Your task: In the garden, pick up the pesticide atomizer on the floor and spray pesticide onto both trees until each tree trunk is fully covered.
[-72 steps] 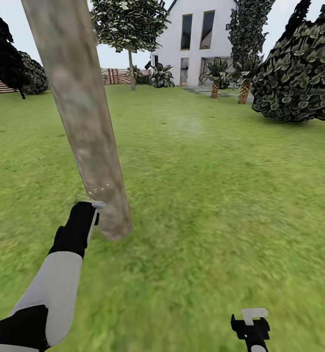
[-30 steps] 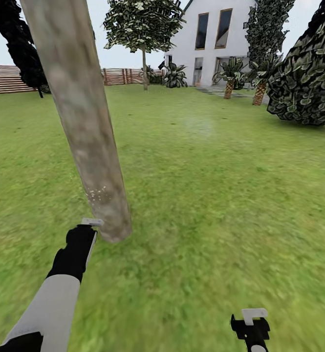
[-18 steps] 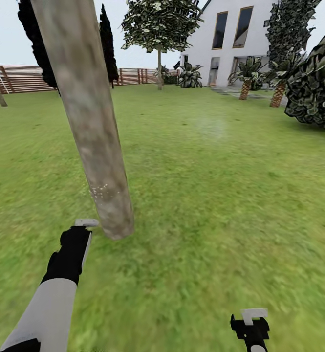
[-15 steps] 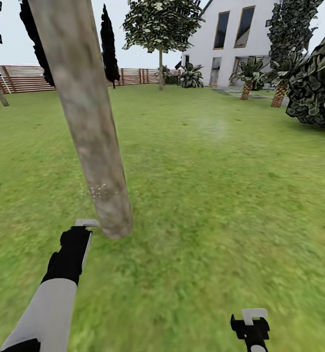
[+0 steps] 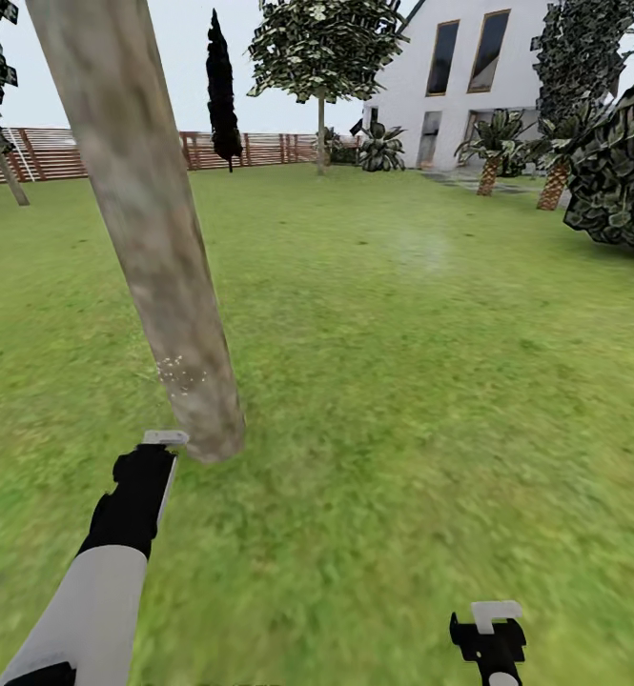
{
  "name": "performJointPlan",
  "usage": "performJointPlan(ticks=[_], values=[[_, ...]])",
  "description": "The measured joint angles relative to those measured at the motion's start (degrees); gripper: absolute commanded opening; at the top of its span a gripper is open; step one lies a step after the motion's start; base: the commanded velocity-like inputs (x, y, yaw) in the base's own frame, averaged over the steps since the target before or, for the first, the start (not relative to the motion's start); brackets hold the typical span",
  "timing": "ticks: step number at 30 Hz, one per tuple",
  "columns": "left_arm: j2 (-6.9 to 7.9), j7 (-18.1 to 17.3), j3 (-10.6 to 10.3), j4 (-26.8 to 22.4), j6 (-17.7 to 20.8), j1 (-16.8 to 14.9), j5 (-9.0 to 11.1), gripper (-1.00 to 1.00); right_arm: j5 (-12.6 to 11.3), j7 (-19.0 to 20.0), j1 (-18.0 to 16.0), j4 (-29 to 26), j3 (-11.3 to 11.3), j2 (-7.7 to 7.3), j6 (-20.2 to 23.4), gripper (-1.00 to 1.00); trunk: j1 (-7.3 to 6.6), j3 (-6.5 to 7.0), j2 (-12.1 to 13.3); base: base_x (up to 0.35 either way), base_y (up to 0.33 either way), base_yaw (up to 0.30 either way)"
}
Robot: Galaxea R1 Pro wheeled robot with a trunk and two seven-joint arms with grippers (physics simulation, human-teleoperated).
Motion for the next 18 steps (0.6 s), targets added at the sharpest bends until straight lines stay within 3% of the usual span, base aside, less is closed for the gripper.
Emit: performJointPlan(ticks=[8,18], values=[[0.00,0.35,-0.10,0.00,-0.01,0.29,0.52,-1.00,0.01,0.00,0.00,0.00,0.03,0.00,0.00,1.00,-0.01,0.00,0.00,0.063,-0.274,0.268],[-0.04,0.28,-0.12,0.02,-0.02,0.32,0.61,-1.00,-0.01,0.01,0.01,-0.01,0.01,0.00,0.00,1.00,-0.03,0.00,0.00,0.226,-0.200,0.025]])
